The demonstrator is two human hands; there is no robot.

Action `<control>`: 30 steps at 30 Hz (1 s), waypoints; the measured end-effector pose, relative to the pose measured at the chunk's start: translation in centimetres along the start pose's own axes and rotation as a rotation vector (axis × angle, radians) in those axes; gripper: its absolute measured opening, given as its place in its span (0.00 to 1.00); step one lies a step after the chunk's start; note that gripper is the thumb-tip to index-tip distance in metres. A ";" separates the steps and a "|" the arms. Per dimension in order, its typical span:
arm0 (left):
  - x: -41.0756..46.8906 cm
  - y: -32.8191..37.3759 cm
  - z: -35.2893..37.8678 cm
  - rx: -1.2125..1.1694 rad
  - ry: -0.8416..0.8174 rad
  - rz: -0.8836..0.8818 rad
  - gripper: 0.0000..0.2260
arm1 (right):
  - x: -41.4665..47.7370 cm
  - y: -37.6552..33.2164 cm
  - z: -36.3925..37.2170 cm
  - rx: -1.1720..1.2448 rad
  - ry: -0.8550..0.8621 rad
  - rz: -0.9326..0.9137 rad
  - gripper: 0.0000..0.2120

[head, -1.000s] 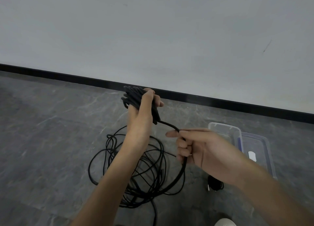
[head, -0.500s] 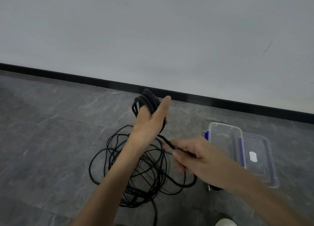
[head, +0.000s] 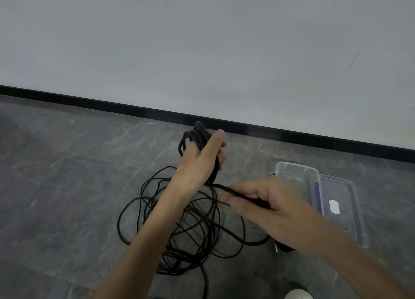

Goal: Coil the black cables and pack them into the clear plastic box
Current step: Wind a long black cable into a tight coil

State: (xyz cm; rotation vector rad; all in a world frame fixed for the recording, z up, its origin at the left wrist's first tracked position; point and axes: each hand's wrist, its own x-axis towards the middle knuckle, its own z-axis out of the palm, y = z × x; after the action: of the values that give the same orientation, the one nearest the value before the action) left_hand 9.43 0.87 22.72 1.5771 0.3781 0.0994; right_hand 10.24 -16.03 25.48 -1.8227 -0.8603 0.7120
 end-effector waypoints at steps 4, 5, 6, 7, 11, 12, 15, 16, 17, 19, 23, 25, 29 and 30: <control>-0.8 0.4 0.5 0.194 -0.207 -0.027 0.18 | -0.1 0.1 -0.2 -0.032 0.038 -0.003 0.09; -1.0 0.5 0.6 0.283 -0.244 -0.030 0.23 | -0.1 0.2 -0.3 -0.036 0.069 -0.018 0.09; -1.2 0.7 0.7 0.342 -0.281 -0.044 0.28 | 0.0 0.1 -0.5 -0.030 0.101 -0.034 0.09; -1.3 0.8 0.7 0.356 -0.325 -0.078 0.33 | 0.0 0.1 -0.7 -0.015 0.131 -0.047 0.08; -2.0 1.4 1.0 0.160 -0.604 -0.207 0.37 | 0.3 -0.1 -1.8 0.060 0.242 -0.070 0.10; -2.2 1.7 1.2 0.132 -0.662 -0.216 0.35 | 0.4 0.1 -2.2 0.063 0.276 -0.067 0.12; -2.6 2.2 1.6 0.078 -0.795 -0.261 0.27 | 0.5 0.8 -3.2 0.026 0.324 -0.082 0.18; -2.7 2.1 1.7 0.059 -0.828 -0.273 0.27 | 0.5 1.0 -3.4 0.005 0.322 -0.088 0.18; -2.7 1.9 1.6 0.041 -0.851 -0.277 0.27 | 0.5 1.2 -3.6 -0.016 0.320 -0.092 0.19; -2.5 1.4 1.3 -0.007 -0.866 -0.266 0.23 | 0.5 1.5 -4.1 -0.036 0.329 -0.091 0.19; -2.3 1.1 1.2 -0.123 -0.899 -0.285 0.13 | 0.5 1.8 -4.8 -0.013 0.342 -0.092 0.12; -2.2 1.2 1.1 -0.144 -0.901 -0.297 0.12 | 0.6 2.0 -4.9 -0.027 0.353 -0.098 0.12; -2.5 1.9 1.2 -0.092 -0.926 -0.323 0.14 | 0.7 2.4 -5.2 0.017 0.433 -0.130 0.10; -2.5 2.0 1.2 -0.075 -0.935 -0.329 0.16 | 0.8 2.4 -5.2 0.029 0.444 -0.136 0.10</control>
State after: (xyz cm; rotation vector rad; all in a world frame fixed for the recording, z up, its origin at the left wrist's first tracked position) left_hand 7.80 -1.03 25.00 1.3029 -0.1121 -0.8411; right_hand 15.33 -18.75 25.10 -1.7814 -0.6641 0.2165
